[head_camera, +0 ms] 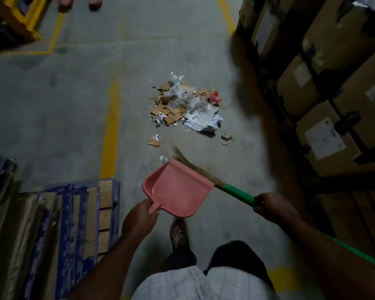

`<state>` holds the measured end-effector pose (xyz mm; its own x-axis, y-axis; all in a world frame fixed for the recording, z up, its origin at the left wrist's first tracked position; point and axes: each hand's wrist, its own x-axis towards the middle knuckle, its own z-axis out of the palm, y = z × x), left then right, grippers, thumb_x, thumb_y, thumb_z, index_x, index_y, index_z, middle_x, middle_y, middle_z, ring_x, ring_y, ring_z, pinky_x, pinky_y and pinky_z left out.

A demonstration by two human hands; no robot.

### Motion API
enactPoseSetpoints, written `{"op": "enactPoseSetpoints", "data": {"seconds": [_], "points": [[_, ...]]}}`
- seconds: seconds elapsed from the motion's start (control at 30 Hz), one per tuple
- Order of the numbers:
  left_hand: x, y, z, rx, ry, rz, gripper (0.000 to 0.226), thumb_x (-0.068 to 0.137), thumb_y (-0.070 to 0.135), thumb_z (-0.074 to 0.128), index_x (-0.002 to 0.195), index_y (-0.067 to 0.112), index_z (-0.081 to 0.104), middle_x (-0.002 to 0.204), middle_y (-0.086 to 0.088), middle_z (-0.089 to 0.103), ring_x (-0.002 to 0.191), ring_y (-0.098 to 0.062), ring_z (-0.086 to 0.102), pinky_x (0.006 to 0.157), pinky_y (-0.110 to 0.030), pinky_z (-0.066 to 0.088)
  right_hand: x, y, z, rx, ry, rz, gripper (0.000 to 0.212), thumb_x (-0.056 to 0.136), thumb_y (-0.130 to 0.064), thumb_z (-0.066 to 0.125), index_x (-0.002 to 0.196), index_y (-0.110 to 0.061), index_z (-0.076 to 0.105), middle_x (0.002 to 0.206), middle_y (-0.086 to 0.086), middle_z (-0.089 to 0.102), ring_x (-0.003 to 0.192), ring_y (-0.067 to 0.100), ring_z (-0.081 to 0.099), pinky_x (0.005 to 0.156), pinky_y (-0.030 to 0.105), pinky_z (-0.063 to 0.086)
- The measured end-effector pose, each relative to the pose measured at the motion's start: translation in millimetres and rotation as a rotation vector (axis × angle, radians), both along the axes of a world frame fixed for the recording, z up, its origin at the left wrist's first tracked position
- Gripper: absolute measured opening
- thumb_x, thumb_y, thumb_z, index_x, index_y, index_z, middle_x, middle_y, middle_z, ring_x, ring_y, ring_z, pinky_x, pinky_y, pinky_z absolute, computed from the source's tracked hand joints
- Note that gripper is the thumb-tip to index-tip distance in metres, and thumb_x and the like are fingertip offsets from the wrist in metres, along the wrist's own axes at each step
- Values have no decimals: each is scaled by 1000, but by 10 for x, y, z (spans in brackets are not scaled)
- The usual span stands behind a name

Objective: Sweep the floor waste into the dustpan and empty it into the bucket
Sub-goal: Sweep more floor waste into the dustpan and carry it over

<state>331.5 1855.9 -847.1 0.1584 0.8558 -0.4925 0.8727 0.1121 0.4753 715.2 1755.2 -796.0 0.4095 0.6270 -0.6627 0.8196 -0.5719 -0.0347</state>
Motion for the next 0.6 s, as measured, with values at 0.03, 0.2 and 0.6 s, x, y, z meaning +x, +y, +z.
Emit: {"op": "enactPoseSetpoints", "data": {"seconds": [0.03,0.2,0.6], "points": [[63,165,-3,4,11,-6,30,85,40,65,112,26,64,101,0,71,90,-25,66,73,-36,54,43,121,8,-39,-9,32,27,83,-37,66,110,-32,70,103,-5,69,88,15,64,78,29,55],[378,755,-199,-33,57,-71,31,85,39,66,113,28,63,101,0,71,91,-25,67,72,-34,53,304,746,-180,-207,-64,191,32,83,-37,56,113,-37,66,100,-5,66,89,19,65,77,31,56],[1173,828,-1596,-328,173,-29,17,86,33,69,91,26,55,89,-1,66,82,-28,62,63,-33,41,1659,2273,-2156,-402,-94,653,27,83,-29,62,109,-33,67,108,-1,67,95,25,68,74,30,54]]}}
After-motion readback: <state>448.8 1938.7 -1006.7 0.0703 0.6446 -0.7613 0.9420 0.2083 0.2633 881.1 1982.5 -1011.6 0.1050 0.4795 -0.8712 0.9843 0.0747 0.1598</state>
